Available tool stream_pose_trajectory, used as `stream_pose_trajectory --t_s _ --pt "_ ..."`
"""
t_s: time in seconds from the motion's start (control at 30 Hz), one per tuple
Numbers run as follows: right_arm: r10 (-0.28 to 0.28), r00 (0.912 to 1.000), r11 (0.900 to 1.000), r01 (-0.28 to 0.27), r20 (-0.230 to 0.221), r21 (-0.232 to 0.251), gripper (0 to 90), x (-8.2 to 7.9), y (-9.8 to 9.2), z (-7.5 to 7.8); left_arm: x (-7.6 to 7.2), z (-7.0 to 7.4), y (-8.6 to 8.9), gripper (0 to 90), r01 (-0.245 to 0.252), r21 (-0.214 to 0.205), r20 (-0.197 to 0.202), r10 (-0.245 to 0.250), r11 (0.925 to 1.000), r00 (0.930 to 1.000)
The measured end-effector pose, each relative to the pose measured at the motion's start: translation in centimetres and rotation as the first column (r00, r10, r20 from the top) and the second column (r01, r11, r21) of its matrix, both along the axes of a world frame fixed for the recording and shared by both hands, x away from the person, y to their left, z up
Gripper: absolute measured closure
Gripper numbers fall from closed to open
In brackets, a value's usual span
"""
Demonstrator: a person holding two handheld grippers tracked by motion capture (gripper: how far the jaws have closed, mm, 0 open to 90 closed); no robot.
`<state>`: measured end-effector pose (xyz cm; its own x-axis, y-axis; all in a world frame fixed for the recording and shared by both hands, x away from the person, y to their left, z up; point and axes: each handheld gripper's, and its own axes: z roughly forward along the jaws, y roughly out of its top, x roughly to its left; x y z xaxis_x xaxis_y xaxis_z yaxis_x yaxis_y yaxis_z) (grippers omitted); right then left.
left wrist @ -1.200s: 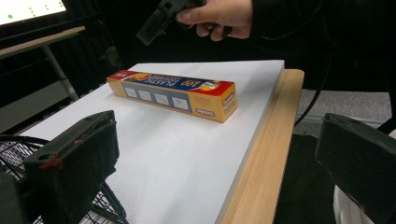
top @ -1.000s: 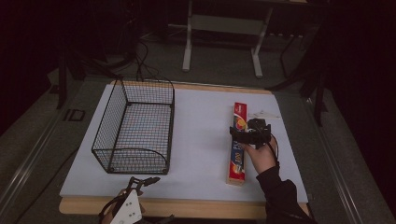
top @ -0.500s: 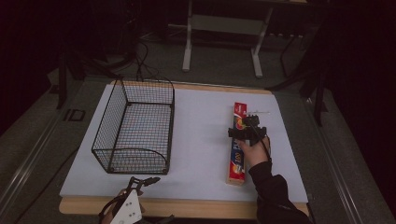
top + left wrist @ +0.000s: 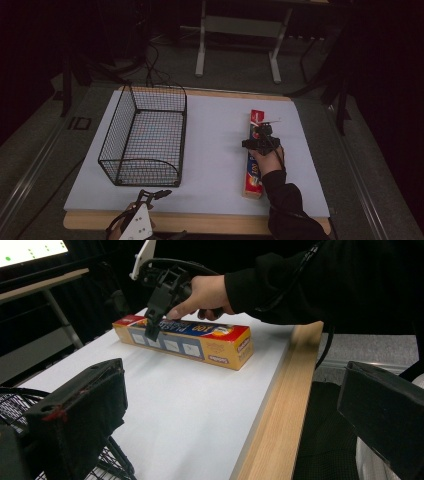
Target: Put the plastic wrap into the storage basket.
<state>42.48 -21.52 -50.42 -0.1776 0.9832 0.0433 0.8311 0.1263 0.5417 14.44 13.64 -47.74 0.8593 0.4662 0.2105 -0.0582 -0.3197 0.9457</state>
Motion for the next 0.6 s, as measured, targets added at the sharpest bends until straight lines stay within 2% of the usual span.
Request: stream_pose_trajectory --t_s 0.17,0.2,0.3,0.43,0.53,0.6 --pt "-0.014 0.9989 0.9999 0.014 -0.044 -0.001 16.3 0.5 -0.2 -0.5 0.0 0.0 0.0 0.1 0.001 0.002 0.001 -0.001 1.0000 1.0000" --pt "-0.013 0.9978 0.9999 0.013 -0.064 -0.001 18.9 0.7 -0.2 -0.6 0.0 0.0 -0.1 0.1 0.000 0.002 0.000 0.000 1.0000 1.0000" --pt "-0.005 0.9965 1.0000 0.006 -0.084 0.005 22.0 0.9 -0.2 -0.7 0.0 0.0 -0.1 0.1 -0.001 0.004 0.001 0.001 1.0000 1.0000" --pt "0.017 0.9876 0.9992 -0.023 -0.156 -0.033 23.2 1.6 0.2 -1.0 0.0 -0.1 -0.1 0.1 -0.002 0.010 0.001 0.002 0.9999 1.0000" --pt "-0.002 0.9844 0.9991 -0.005 -0.176 -0.043 26.3 1.8 0.3 -0.9 0.0 -0.1 -0.1 0.1 -0.004 0.013 0.006 0.004 0.9999 1.0000" --pt "-0.024 0.9850 0.9981 0.014 -0.171 -0.060 28.9 1.8 0.5 -0.8 -0.1 0.0 -0.1 0.1 -0.004 0.012 0.007 0.004 0.9999 1.0000"
